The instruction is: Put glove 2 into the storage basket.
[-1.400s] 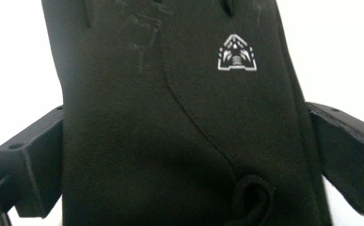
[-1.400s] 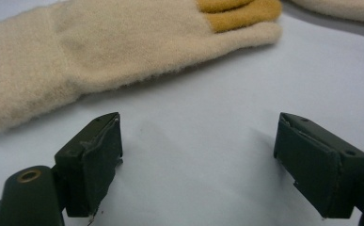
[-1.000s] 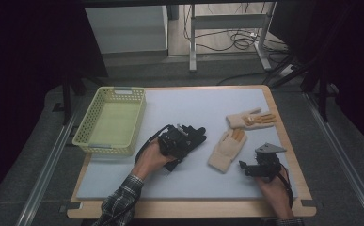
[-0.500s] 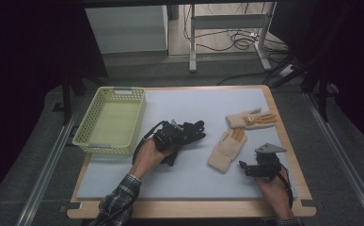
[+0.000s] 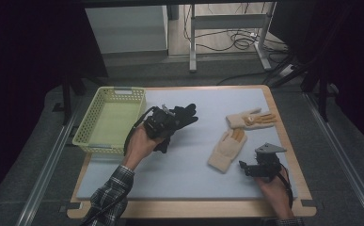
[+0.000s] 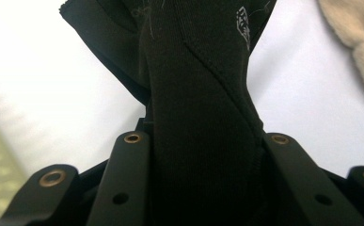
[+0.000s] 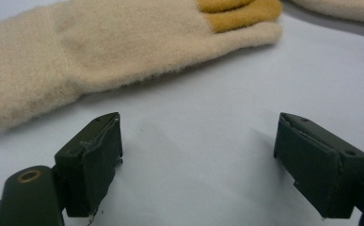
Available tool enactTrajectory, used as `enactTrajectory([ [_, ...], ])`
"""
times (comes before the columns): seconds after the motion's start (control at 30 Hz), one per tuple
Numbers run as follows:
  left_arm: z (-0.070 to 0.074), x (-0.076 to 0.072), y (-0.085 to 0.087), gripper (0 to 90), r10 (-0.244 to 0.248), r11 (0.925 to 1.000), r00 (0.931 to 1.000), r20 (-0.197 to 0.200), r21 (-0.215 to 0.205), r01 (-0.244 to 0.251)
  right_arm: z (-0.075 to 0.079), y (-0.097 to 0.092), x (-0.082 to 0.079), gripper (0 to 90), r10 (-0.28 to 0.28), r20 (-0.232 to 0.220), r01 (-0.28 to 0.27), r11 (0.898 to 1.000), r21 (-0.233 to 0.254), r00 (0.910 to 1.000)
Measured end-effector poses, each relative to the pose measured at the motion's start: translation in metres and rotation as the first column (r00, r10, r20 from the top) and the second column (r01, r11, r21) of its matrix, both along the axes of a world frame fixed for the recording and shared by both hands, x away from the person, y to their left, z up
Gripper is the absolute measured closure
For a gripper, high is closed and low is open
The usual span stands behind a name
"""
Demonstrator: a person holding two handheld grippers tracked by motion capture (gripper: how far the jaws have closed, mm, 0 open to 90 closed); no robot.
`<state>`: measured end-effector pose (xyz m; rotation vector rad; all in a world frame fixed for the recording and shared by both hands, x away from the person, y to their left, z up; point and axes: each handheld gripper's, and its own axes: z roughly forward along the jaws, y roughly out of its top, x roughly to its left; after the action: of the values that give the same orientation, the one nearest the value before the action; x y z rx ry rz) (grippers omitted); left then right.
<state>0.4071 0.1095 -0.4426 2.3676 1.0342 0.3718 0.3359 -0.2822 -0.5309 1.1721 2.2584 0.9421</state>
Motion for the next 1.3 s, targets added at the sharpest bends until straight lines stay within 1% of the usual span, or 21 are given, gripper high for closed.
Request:
enactTrajectory([
  [0.13,0.013,0.004,0.015,66.9,0.044,0.9989,0.9990,0.004,-0.017,-0.044,0.000,0.000,0.000,15.5,0.000,0.002,0.000,1.000,0.002,1.0000],
  [0.3,0.029,0.009,0.036,66.4,0.106,0.9939,0.9942,0.014,-0.031,-0.106,0.000,0.000,0.000,15.5,0.000,0.002,0.000,1.000,0.002,1.0000],
  [0.43,0.040,0.012,0.057,66.2,0.160,0.9867,0.9870,0.016,-0.031,-0.159,0.000,0.000,0.000,15.5,0.000,0.002,0.000,1.000,0.002,1.0000],
  [0.57,0.048,0.014,0.081,65.9,0.223,0.9742,0.9747,0.018,-0.040,-0.222,0.000,0.000,0.000,15.5,0.000,0.002,0.000,1.000,0.002,1.0000],
  [0.6,0.049,0.015,0.089,65.8,0.243,0.9695,0.9700,0.019,-0.040,-0.242,0.000,0.000,0.000,15.5,0.000,0.002,0.000,1.000,0.002,1.0000],
  [0.63,0.050,0.015,0.094,65.7,0.252,0.9671,0.9674,0.018,-0.037,-0.252,0.000,0.000,0.000,15.5,0.000,0.002,0.000,1.000,0.002,1.0000],
  [0.67,0.051,0.016,0.102,65.7,0.271,0.9621,0.9623,0.019,-0.035,-0.271,0.000,0.000,0.000,15.5,0.000,0.002,0.000,1.000,0.002,1.0000],
  [0.73,0.052,0.016,0.113,65.6,0.296,0.9549,0.9549,0.020,-0.029,-0.296,0.000,0.000,0.000,15.5,0.000,0.002,0.000,1.000,0.002,1.0000],
  [0.77,0.053,0.017,0.121,65.5,0.315,0.9489,0.9488,0.021,-0.024,-0.315,0.000,0.000,0.000,15.5,0.000,0.002,0.000,1.000,0.002,1.0000],
  [0.8,0.053,0.017,0.121,65.5,0.315,0.9489,0.9488,0.021,-0.024,-0.315,0.000,0.000,0.000,15.5,0.000,0.002,0.000,1.000,0.002,1.0000],
  [0.87,0.052,0.018,0.136,65.3,0.350,0.9367,0.9366,0.016,-0.014,-0.350,0.000,0.000,0.000,15.5,0.000,0.002,0.000,1.000,0.002,1.0000],
  [0.9,0.051,0.019,0.144,65.3,0.369,0.9294,0.9294,0.012,-0.009,-0.369,0.000,0.000,0.000,15.5,0.000,0.002,0.000,1.000,0.002,1.0000],
  [0.93,0.049,0.021,0.153,65.1,0.390,0.9206,0.9206,0.005,-0.001,-0.390,0.000,0.000,0.000,15.5,-0.001,0.002,0.001,1.000,0.002,1.0000],
  [1.0,0.044,0.023,0.165,65.0,0.418,0.9083,0.9083,-0.007,0.001,-0.418,0.000,0.000,0.000,15.5,-0.001,0.001,0.001,1.000,0.002,1.0000],
  [1.07,0.039,0.025,0.175,64.8,0.439,0.8987,0.8984,-0.023,0.009,-0.438,0.000,0.000,0.000,15.5,-0.001,0.001,0.001,1.000,0.002,1.0000],
  [1.1,0.036,0.027,0.178,64.7,0.447,0.8946,0.8941,-0.029,0.008,-0.447,0.000,0.000,0.000,15.5,0.000,0.001,0.000,1.000,0.002,1.0000],
  [1.13,0.036,0.027,0.178,64.6,0.447,0.8946,0.8941,-0.029,0.008,-0.447,0.000,0.000,0.000,15.5,0.000,0.001,0.000,1.000,0.002,1.0000],
  [1.17,0.027,0.031,0.188,64.4,0.463,0.8861,0.8847,-0.050,0.017,-0.463,0.000,0.000,0.000,15.5,0.000,0.001,0.000,1.000,0.002,1.0000],
  [1.23,0.021,0.034,0.192,64.3,0.475,0.8801,0.8778,-0.064,0.023,-0.474,0.000,0.000,0.000,15.5,0.000,0.002,0.000,1.000,0.002,1.0000],
  [1.27,0.016,0.037,0.195,64.1,0.482,0.8763,0.8734,-0.072,0.028,-0.481,0.000,0.000,0.000,15.5,0.000,0.002,0.000,1.000,0.001,1.0000],
  [1.3,0.013,0.039,0.197,64.0,0.485,0.8745,0.8709,-0.079,0.037,-0.484,0.000,0.000,0.000,15.5,0.000,0.001,0.000,1.000,0.002,1.0000],
])
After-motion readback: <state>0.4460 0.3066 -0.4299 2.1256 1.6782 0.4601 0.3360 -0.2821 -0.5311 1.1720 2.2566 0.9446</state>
